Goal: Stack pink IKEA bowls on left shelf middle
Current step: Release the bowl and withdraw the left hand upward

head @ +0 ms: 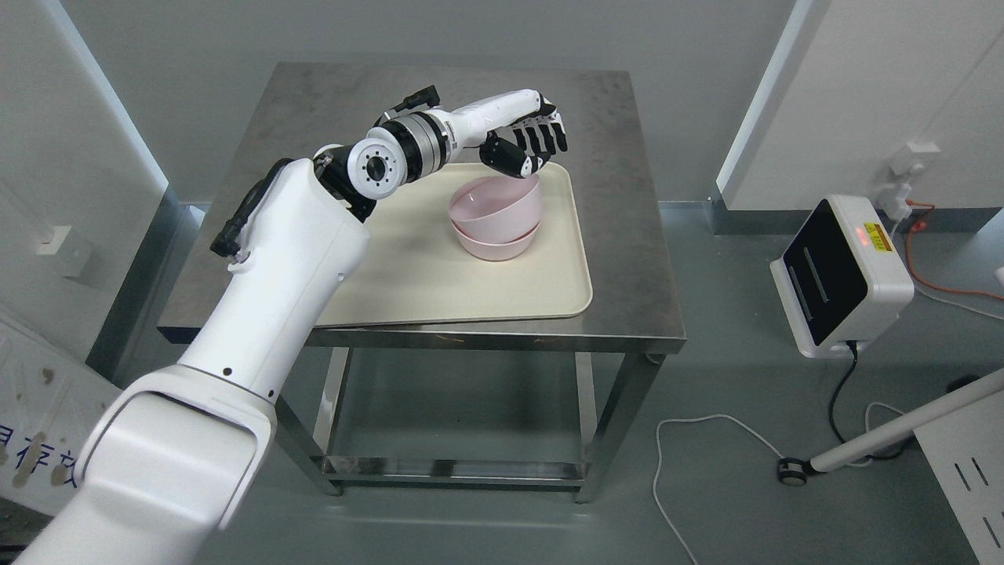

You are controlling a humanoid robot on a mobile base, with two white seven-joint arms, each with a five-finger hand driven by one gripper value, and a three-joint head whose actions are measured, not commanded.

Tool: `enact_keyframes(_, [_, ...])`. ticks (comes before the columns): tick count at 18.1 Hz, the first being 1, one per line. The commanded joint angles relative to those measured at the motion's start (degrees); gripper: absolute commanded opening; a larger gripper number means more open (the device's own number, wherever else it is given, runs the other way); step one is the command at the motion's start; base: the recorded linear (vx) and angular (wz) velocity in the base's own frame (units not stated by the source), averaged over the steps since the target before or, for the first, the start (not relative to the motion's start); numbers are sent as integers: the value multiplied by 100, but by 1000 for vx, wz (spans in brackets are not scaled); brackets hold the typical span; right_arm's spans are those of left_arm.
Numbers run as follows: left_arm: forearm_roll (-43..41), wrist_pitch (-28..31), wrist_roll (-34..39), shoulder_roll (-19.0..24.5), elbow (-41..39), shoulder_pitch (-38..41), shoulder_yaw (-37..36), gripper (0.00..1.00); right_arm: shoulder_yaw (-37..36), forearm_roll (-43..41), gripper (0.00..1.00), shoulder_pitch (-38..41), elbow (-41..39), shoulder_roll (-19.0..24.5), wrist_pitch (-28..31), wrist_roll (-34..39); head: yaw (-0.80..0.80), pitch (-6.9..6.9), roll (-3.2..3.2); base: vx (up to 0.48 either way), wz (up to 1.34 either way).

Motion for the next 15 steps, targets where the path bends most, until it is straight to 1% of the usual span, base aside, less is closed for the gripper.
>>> enact_keyframes(1, [0, -15, -1, 202, 82, 11, 281, 28, -53, 44, 100, 0, 0, -100, 4, 1, 0, 0, 0, 0, 0])
enact_keyframes(2, [36, -15, 7, 132, 39, 11, 579, 41, -53, 44, 100, 0, 0, -100, 4, 1, 0, 0, 0, 0, 0])
enact_keyframes(3, [106, -15, -1, 47, -92, 20, 1070, 47, -61, 44, 100, 0, 0, -100, 4, 10, 0, 0, 0, 0, 0])
enact_keyframes(4, [228, -15, 7, 47, -285, 29, 1657, 52, -62, 44, 100, 0, 0, -100, 4, 2, 0, 0, 0, 0, 0])
enact_keyframes(5, [369, -24, 60, 47, -400, 29, 2011, 59, -62, 44, 100, 0, 0, -100, 4, 1, 0, 0, 0, 0, 0])
enact_keyframes(6, [631, -50, 130, 47, -471, 37, 2076, 71, -62, 44, 100, 0, 0, -100, 4, 10, 0, 0, 0, 0, 0])
enact_keyframes(7, [1008, 11, 348, 47, -515, 55, 2103, 86, -62, 44, 100, 0, 0, -100, 4, 2, 0, 0, 0, 0, 0])
enact_keyframes(9, [1632, 99, 622, 47, -638, 195, 2216, 95, -53, 44, 100, 0, 0, -100, 4, 1, 0, 0, 0, 0, 0])
enact_keyframes(10, [1975, 117, 570, 47, -786, 344, 2287, 98, -61, 44, 100, 0, 0, -100, 4, 10, 0, 0, 0, 0, 0])
enact_keyframes(11, [2248, 117, 483, 47, -1066, 624, 2287, 98, -53, 44, 100, 0, 0, -100, 4, 2, 0, 0, 0, 0, 0])
enact_keyframes(12, [2399, 117, 256, 47, -1443, 966, 2244, 97, -53, 44, 100, 0, 0, -100, 4, 1, 0, 0, 0, 0, 0])
enact_keyframes(15, [2409, 117, -781, 47, -2429, 1776, 2191, 96, -53, 44, 100, 0, 0, -100, 4, 2, 0, 0, 0, 0, 0])
